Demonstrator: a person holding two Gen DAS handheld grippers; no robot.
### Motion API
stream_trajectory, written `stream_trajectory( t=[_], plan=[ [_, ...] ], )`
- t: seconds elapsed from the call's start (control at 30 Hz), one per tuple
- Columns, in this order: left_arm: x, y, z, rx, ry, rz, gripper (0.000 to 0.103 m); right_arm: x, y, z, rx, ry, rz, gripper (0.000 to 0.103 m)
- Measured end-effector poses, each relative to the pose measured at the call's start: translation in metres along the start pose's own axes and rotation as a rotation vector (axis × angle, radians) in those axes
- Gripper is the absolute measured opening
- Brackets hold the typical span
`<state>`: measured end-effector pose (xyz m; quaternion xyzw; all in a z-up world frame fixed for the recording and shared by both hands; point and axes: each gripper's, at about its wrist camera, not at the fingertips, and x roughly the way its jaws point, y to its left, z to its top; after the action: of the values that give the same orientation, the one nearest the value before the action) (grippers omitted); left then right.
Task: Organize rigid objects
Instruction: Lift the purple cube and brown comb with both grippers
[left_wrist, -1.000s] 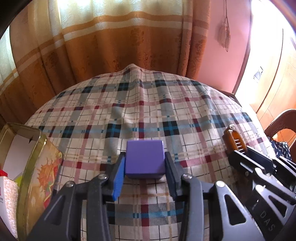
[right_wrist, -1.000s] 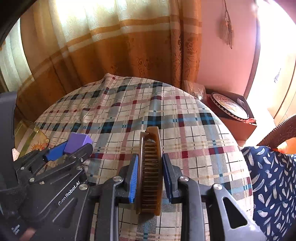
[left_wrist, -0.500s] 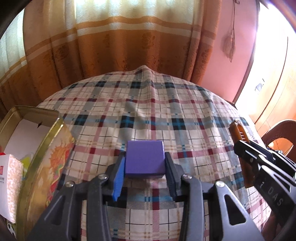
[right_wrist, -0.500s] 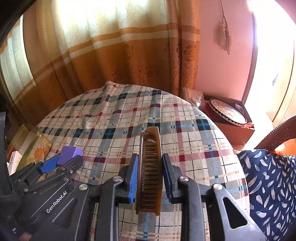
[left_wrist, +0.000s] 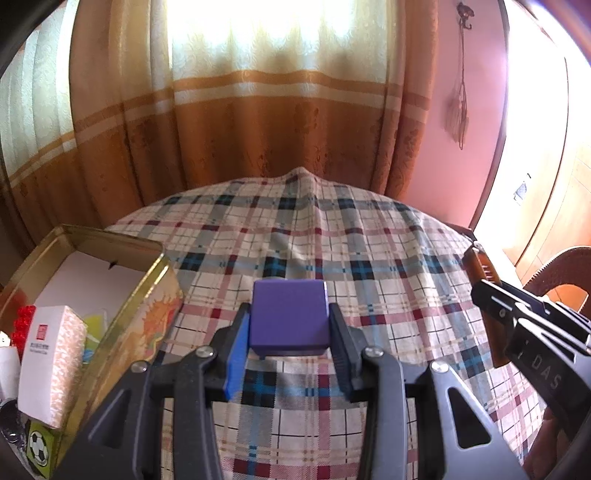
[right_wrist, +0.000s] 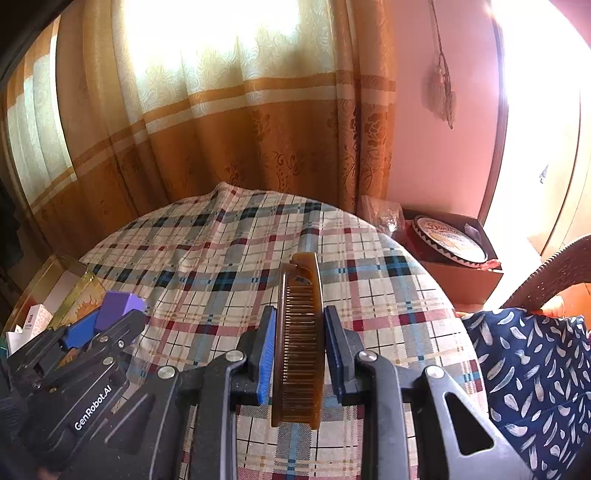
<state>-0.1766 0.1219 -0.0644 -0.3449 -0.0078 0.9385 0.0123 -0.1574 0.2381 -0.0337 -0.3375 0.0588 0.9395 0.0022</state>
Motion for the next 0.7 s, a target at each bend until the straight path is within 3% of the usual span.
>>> stream_trajectory(
  t=[0.7],
  plan=[
    [-0.022, 0.002, -0.008, 0.017, -0.082, 0.024, 0.039, -0.028, 0.017, -0.005, -0.080, -0.141, -0.051, 0.028]
  ],
)
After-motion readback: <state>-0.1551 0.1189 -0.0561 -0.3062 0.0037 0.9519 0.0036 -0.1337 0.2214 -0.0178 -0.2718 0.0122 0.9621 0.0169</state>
